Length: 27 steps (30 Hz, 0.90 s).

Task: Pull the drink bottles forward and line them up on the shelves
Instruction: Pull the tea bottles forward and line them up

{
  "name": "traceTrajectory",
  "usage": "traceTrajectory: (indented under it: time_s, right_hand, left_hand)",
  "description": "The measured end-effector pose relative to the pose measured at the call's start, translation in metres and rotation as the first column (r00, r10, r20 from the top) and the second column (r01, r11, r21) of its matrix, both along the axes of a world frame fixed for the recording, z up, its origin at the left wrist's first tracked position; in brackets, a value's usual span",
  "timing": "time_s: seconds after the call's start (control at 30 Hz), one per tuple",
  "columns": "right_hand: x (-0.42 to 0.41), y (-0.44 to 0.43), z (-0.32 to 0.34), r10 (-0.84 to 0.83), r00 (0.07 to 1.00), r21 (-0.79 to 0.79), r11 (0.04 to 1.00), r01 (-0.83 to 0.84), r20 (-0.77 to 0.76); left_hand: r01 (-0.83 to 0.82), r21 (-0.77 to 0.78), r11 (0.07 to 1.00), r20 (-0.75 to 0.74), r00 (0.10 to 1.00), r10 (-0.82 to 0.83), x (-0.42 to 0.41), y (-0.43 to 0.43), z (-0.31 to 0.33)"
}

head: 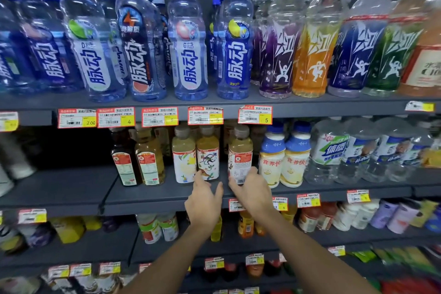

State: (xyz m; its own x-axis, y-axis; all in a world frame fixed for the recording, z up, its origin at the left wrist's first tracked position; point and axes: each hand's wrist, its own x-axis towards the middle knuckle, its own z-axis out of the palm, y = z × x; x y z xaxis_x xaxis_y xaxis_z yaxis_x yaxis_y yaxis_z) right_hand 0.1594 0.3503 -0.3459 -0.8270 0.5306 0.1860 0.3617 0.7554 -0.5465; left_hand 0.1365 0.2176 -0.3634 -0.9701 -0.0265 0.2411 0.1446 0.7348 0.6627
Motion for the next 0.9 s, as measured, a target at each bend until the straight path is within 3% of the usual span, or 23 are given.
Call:
traceTrajectory:
  time_s: [0.3, 0.5, 0.9]
  right_hand:
    - [0.006, 0.010, -0.003, 0.093, 0.995, -0.076, 0.993, -0.094, -0.026]
    - [0.005, 0.014, -0.006, 0.125, 0.992, -0.106, 0.986, -0.128, -0.032]
    - [0.002, 0.020, -0.012, 0.155, 0.985, -0.074, 0.984, -0.160, -0.070]
  left_hand:
    - [-0.191, -0.132, 0.973, 0.015, 0.981, 0.194, -0.015, 0.032, 0.017]
    - [-0.261, -0.134, 0.956, 0.017, 0.964, 0.265, -0.027, 0.044, 0.019]
    - [-0.165, -0.189, 0.968, -0.046, 0.986, 0.159, -0.018, 0.019, 0.013]
